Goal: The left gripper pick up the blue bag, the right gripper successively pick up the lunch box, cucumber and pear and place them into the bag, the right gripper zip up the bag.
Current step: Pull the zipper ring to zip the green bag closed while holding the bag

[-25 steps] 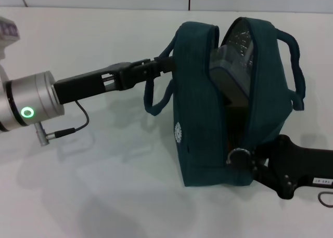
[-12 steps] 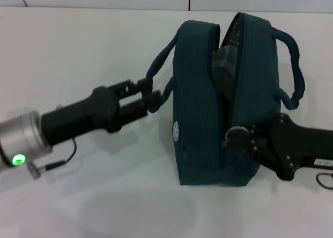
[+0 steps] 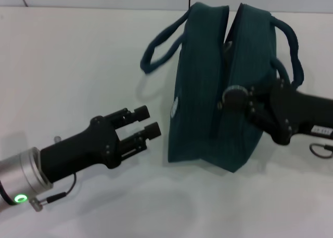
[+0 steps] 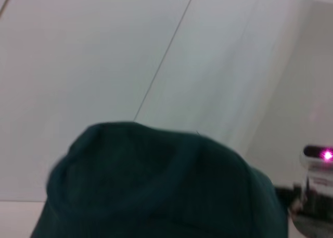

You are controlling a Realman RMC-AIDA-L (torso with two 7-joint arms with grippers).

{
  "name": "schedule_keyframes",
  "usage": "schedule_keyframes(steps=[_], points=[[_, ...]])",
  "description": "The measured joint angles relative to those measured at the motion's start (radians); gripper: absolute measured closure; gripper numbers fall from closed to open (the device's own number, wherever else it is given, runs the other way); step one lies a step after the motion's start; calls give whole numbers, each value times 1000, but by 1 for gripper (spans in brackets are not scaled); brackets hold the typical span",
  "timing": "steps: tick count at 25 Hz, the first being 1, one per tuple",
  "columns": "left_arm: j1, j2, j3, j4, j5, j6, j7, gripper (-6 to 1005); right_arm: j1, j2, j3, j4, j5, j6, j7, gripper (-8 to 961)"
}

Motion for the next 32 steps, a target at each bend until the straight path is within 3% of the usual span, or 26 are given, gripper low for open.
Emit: schedule_keyframes(steps=[7, 12, 20, 26, 32], points=[[-16, -4, 12, -53, 1, -13, 61, 444, 52, 1, -41, 10, 40, -8, 34, 944], [-45, -7, 12, -101, 2, -61, 89, 445, 60, 5, -107, 14, 51, 24, 35, 944], [-54, -8, 26, -118, 2, -112, 106, 447, 53, 4, -109, 47, 109, 120, 45, 944], [-69, -9, 39, -121, 2, -124, 107, 450, 56, 6, -101, 49, 158, 114, 30, 944], [-96, -13, 40, -152, 2, -152, 128, 465, 77, 8, -156, 60, 161, 122, 25, 944]])
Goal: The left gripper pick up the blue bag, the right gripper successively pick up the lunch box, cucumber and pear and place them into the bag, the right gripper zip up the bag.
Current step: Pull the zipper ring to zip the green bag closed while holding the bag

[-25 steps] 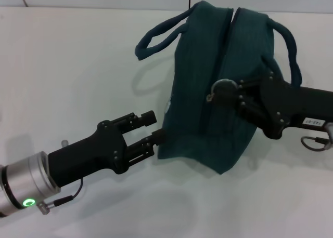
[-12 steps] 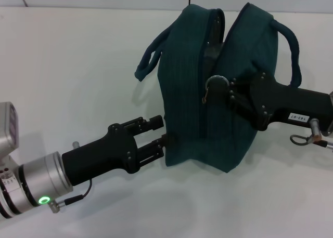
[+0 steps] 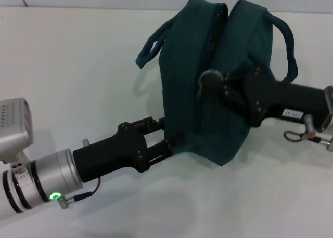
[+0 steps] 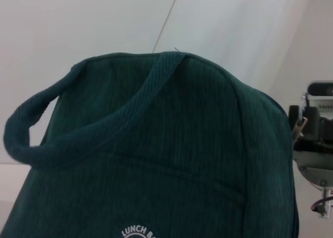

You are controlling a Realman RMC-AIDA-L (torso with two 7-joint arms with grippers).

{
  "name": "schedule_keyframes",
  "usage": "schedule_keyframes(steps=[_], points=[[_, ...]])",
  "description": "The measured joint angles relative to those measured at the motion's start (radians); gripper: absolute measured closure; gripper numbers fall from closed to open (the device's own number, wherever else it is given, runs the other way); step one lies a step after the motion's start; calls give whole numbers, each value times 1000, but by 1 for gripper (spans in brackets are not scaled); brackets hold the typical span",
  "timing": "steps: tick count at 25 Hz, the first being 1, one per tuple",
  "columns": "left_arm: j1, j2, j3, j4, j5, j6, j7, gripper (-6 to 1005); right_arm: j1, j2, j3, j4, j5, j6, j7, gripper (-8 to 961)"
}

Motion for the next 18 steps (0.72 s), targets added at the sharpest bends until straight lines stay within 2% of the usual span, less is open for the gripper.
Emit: schedule_keyframes(steps=[8, 14, 17, 18], points=[[-9, 0, 0, -9, -5, -6, 35, 513, 0, 0, -14, -5, 4, 0, -1, 944], [-10, 1, 0, -9, -6, -25, 59, 613, -10, -4, -11, -5, 65, 0, -3, 944], [-10, -1, 6, -9, -3, -37, 79, 783, -10, -5, -10, -1, 95, 2, -5, 944], [-10, -1, 11, -9, -4, -39, 85, 810, -11, -5, -10, 0, 104, 2, -5, 944]])
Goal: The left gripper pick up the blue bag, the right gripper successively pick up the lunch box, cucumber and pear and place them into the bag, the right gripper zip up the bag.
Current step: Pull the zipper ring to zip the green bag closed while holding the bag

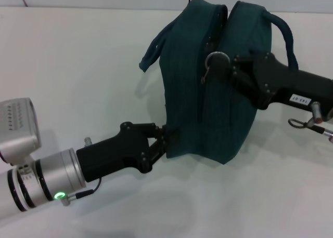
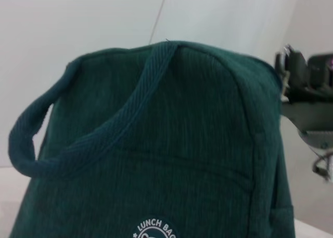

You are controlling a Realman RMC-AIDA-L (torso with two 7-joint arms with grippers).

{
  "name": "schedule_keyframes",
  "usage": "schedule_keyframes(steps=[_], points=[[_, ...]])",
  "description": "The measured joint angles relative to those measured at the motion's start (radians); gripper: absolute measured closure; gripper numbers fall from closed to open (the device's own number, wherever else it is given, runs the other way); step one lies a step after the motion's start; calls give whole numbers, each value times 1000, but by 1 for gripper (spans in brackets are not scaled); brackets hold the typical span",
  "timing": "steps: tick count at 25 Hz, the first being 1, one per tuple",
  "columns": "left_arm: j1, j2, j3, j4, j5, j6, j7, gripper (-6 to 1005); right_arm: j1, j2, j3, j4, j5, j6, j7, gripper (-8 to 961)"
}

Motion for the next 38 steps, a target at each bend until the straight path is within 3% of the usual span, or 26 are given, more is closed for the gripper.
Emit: schedule_keyframes(steps=[4, 12, 22, 33, 38], points=[[-2, -1, 19, -10, 1, -7, 24, 916, -5, 0, 0, 1, 24, 1, 0, 944], [-3, 3, 62, -10, 4, -24, 47, 937, -24, 1, 11, 2, 63, 5, -10, 944], [2, 12, 61, 3, -2, -50, 53, 938, -48, -4, 14, 4, 59, -27, -25, 944], [49, 20, 61, 73, 2, -63, 59, 943, -72, -7, 54, 4, 70, -27, -48, 943], [57, 21, 27, 89, -6, -65, 60, 943, -75, -7, 45, 4, 59, -54, -50, 943]])
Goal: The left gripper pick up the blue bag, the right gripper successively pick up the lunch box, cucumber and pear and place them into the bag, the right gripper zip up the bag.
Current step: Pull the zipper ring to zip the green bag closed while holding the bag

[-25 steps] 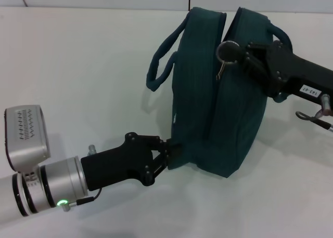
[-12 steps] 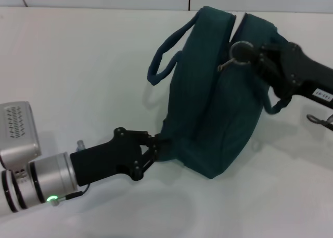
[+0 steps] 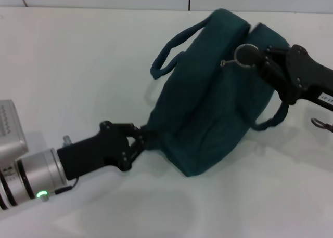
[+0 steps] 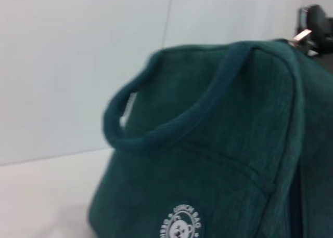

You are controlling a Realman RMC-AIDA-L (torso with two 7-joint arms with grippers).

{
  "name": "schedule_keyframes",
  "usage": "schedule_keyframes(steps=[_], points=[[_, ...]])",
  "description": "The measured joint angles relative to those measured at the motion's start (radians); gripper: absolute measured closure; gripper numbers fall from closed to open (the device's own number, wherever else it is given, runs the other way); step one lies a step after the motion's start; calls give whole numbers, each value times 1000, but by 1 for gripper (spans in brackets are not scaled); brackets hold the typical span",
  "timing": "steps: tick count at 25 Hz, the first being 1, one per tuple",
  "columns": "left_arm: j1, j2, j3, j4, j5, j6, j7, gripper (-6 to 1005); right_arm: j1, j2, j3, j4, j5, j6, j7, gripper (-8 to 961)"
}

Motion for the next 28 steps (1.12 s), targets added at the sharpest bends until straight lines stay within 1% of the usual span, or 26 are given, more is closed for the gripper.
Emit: schedule_keyframes(steps=[4, 8, 15, 18, 20, 23, 26, 28], points=[[7, 4, -30, 28, -1, -7, 1, 944, -16, -1, 4, -1, -3, -30, -10, 943], [3, 8, -37, 41, -15, -14, 0, 944, -25, -2, 5, -1, -3, -36, -12, 943], [-2, 10, -39, 42, -67, 2, -6, 937, -31, -2, 4, 1, -11, -31, -14, 943], [12, 12, -40, 43, -120, 28, 4, 929, -34, -3, 5, 7, -11, -33, -26, 943], [30, 13, -40, 43, -183, 52, 26, 850, -36, -3, 5, 9, -11, -35, -35, 943], [43, 10, -40, 43, -230, 80, 50, 732, -39, -3, 5, 9, -11, -35, -46, 943], [40, 11, -34, 41, -228, 101, 44, 510, -39, -2, 5, 9, -10, -35, -57, 943], [35, 13, -25, 40, -222, 116, 37, 476, -39, -1, 5, 10, -9, -33, -62, 943]])
